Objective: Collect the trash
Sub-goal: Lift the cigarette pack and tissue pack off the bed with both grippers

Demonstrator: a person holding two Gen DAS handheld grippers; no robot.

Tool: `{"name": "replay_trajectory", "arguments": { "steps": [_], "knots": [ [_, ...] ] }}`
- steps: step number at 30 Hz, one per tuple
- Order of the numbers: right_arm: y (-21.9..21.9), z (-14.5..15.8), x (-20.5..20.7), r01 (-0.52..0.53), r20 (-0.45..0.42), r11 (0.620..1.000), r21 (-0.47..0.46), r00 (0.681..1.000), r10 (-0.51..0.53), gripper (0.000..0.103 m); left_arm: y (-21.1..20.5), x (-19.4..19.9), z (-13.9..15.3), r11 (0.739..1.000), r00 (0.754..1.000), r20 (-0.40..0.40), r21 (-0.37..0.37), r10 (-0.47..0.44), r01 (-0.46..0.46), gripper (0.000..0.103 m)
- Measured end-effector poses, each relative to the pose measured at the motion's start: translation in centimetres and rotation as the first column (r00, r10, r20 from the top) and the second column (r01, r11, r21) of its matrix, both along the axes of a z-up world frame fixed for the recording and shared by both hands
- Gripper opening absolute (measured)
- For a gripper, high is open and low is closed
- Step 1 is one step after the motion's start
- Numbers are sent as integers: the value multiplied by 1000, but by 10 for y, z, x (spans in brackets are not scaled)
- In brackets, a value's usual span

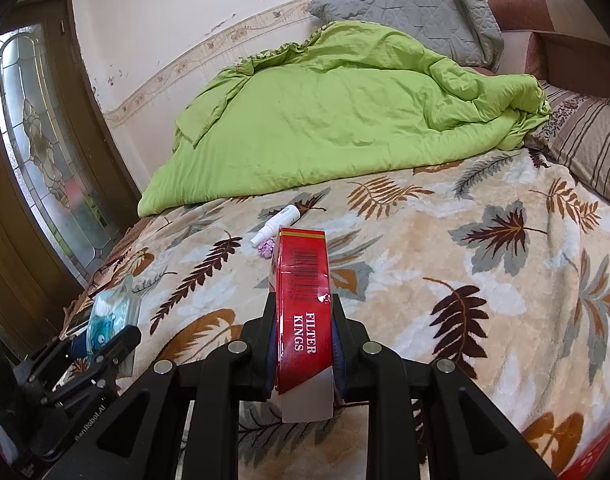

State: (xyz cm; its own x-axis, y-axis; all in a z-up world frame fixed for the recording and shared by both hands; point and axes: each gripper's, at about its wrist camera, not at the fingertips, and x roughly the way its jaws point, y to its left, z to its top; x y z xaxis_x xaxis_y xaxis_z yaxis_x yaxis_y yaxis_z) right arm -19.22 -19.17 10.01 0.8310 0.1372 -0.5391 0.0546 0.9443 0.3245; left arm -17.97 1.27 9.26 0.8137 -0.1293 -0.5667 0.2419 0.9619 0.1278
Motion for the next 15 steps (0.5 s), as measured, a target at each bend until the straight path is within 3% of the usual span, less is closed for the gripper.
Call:
{"name": "replay_trajectory", "arguments": {
  "steps": [15],
  "knots": [
    [6, -1, 7, -12, -27, 1000, -21, 1000, 11, 24, -1, 19, -8, 1000, 1000, -23, -27, -5, 4, 35]
  ]
}}
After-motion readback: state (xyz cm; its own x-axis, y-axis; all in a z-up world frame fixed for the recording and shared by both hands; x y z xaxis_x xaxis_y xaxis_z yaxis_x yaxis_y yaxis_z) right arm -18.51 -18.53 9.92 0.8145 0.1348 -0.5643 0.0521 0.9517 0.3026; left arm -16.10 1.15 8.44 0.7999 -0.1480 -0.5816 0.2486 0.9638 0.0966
